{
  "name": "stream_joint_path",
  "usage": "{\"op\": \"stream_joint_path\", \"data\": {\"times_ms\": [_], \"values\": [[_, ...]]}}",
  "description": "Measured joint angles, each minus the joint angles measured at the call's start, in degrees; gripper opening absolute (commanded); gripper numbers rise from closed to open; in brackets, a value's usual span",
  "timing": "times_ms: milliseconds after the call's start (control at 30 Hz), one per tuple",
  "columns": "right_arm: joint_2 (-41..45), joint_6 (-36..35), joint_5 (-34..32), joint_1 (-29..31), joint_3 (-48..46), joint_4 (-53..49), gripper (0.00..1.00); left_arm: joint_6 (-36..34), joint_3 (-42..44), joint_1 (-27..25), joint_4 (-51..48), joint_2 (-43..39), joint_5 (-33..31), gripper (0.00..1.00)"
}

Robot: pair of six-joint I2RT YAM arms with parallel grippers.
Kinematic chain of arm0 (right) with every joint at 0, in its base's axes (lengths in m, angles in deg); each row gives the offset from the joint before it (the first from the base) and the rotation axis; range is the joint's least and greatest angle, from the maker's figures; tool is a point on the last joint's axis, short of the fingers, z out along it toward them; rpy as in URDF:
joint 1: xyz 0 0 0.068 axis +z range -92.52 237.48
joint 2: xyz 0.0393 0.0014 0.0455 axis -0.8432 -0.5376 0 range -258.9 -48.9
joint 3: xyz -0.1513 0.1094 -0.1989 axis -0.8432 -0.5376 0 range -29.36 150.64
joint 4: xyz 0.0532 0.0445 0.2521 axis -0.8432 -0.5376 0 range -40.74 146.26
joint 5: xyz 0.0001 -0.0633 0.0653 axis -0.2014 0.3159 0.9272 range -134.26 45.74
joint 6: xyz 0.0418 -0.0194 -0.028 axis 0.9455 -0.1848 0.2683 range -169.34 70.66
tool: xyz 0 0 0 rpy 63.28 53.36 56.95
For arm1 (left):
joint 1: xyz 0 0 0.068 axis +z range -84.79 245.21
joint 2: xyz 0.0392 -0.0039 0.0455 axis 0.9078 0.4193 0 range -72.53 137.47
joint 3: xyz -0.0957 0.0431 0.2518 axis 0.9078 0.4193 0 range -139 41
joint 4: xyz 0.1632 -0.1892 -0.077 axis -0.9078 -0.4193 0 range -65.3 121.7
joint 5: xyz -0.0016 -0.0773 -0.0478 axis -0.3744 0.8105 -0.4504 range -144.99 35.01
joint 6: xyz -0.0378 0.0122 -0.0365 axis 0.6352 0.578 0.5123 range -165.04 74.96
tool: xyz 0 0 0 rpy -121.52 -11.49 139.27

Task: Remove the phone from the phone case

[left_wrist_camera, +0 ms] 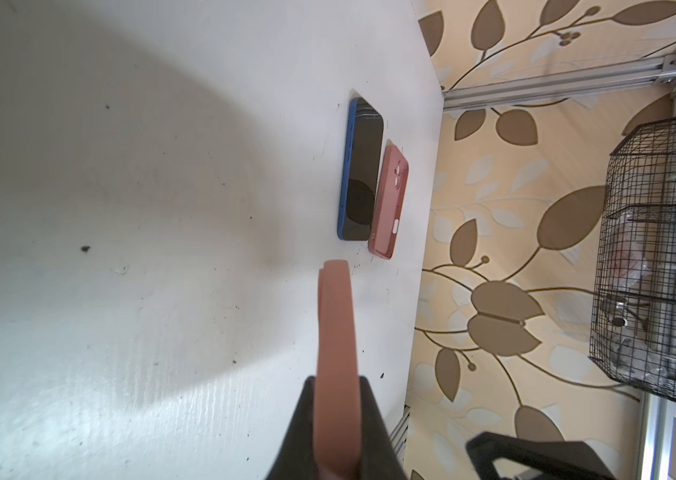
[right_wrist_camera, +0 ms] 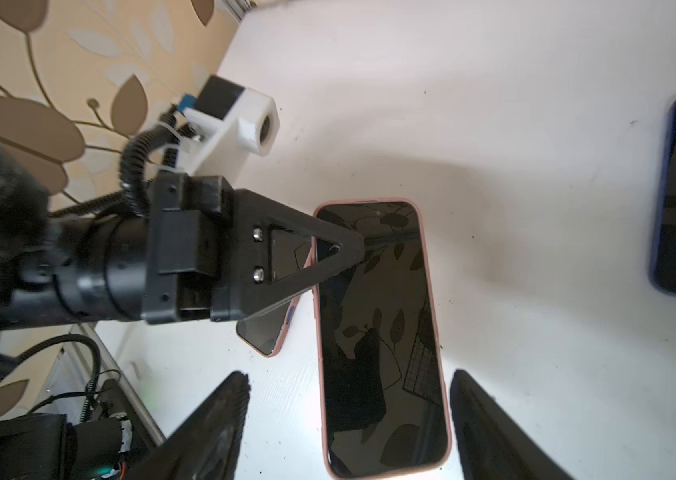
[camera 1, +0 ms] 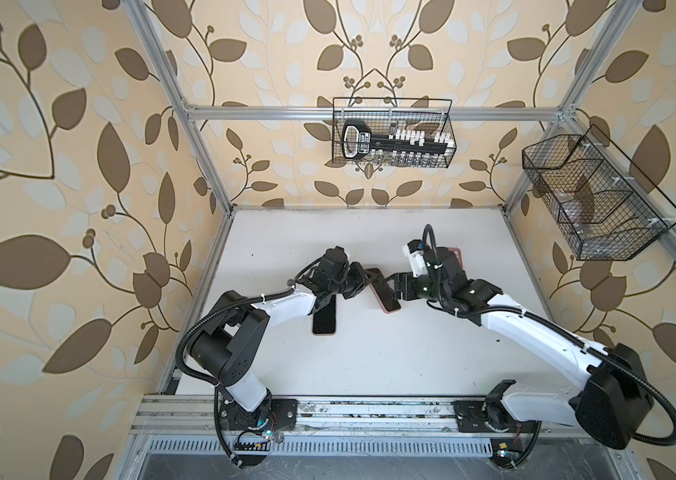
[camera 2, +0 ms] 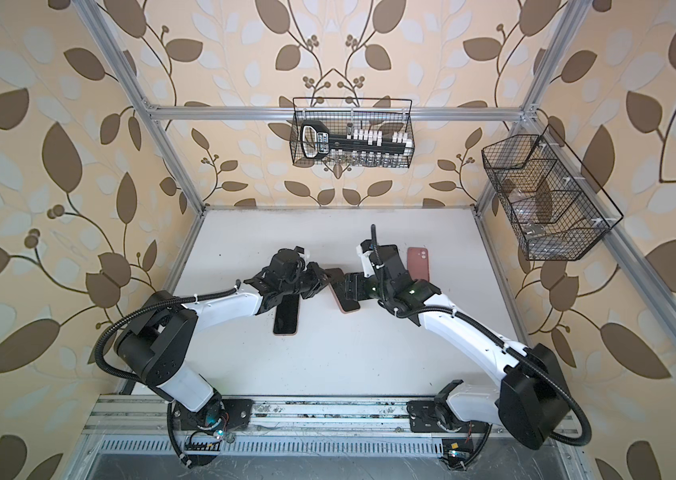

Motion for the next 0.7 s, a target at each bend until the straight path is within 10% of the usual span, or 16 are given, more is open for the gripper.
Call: {"op": "stream_joint_path", "data": {"times_ms": [700], "values": [[15.3, 19.2, 29.2, -19.6, -26.0, 26.1, 0.59, 10.7, -3.6, -1.3, 28.3, 6.0, -6.4, 0.0]]}}
